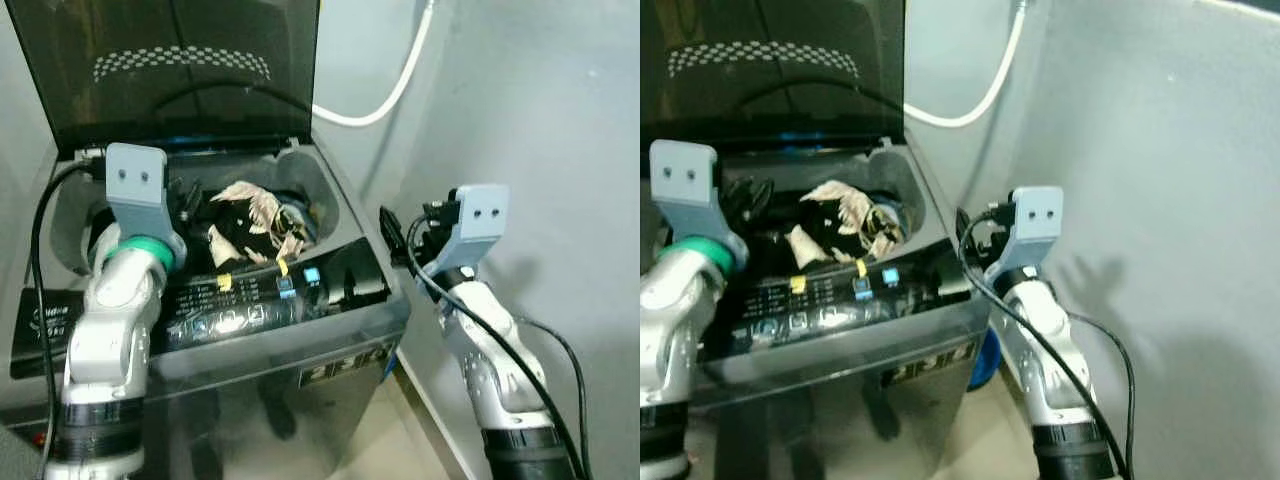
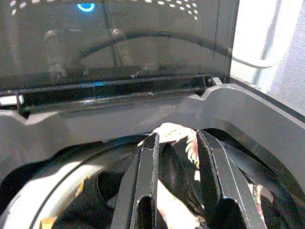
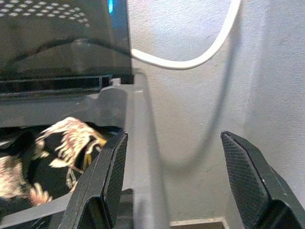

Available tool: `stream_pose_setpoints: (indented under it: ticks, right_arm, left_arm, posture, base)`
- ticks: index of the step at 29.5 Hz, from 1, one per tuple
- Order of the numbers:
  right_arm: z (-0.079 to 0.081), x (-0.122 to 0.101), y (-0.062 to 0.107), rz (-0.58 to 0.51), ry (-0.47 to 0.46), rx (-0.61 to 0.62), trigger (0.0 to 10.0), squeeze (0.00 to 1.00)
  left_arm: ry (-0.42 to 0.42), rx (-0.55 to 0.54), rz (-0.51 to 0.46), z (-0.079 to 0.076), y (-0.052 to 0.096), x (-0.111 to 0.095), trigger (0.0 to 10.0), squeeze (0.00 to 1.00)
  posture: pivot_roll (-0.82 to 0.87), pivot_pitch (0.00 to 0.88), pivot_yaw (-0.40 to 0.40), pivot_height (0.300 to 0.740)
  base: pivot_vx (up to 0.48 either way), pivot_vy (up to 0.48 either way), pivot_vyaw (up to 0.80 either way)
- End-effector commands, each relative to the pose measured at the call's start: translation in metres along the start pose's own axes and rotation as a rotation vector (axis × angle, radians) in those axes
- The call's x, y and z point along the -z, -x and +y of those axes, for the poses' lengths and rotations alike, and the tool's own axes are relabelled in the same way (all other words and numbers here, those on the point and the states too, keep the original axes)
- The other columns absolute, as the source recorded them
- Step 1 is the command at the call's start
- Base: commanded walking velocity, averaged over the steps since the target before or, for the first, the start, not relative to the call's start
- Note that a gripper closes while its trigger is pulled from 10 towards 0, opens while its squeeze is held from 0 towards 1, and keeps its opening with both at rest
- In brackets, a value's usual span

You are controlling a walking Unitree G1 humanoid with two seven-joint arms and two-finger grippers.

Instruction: Clothes washing

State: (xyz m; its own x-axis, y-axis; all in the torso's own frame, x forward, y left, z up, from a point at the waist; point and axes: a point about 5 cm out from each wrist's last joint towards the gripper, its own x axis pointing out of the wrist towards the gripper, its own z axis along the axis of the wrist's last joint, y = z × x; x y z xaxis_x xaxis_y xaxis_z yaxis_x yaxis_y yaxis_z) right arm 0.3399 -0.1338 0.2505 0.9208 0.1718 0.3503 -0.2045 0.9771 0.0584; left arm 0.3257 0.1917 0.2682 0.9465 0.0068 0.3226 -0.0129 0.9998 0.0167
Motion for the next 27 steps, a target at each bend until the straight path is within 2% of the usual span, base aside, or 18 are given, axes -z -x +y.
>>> stream_pose_setpoints:
  ticks: [1, 10, 11, 13, 14, 19, 27]
  right_arm:
    - [-0.005, 0.003, 0.002, 0.001, 0.003, 0.013, 10.0, 0.00]
    - [-0.012, 0.009, 0.007, 0.004, -0.014, 0.033, 10.0, 0.00]
    - [-0.010, 0.012, 0.009, 0.014, -0.010, 0.025, 10.0, 0.00]
    - [-0.010, 0.012, 0.009, 0.014, -0.010, 0.025, 10.0, 0.00]
    - [-0.008, 0.016, 0.011, 0.024, -0.007, 0.021, 10.0, 0.00]
    - [-0.006, 0.021, 0.013, 0.036, 0.002, 0.016, 10.0, 0.00]
    - [-0.006, 0.024, 0.013, 0.036, 0.012, 0.014, 10.0, 0.00]
  left_arm:
    - [0.008, -0.011, -0.040, 0.001, 0.004, -0.004, 10.0, 0.00]
    - [0.024, -0.005, -0.011, -0.004, 0.012, 0.004, 10.0, 0.00]
    - [0.037, 0.014, -0.008, -0.012, 0.015, 0.007, 10.0, 0.00]
    - [0.037, 0.014, -0.008, -0.012, 0.015, 0.007, 10.0, 0.00]
    - [0.041, 0.025, -0.008, -0.018, 0.018, 0.009, 10.0, 0.00]
    - [0.058, 0.036, 0.001, -0.025, 0.020, 0.012, 10.0, 0.00]
    - [0.066, 0.024, -0.005, -0.026, 0.020, 0.011, 10.0, 0.00]
  posture:
    - [0.00, 0.058, -0.032, 0.740]
    - [-0.01, 0.059, -0.027, 0.740]
    - [-0.01, 0.059, -0.025, 0.740]
    - [-0.01, 0.059, -0.025, 0.740]
    - [-0.01, 0.060, -0.020, 0.740]
    - [-0.01, 0.057, -0.016, 0.740]
    - [0.00, 0.056, -0.016, 0.740]
  base:
    - [0.000, 0.000, 0.00]
    - [0.000, 0.000, 0.00]
    - [0.000, 0.000, 0.00]
    - [0.000, 0.000, 0.00]
    - [0.000, 0.000, 0.00]
    - [0.000, 0.000, 0.00]
    - [0.000, 0.000, 0.00]
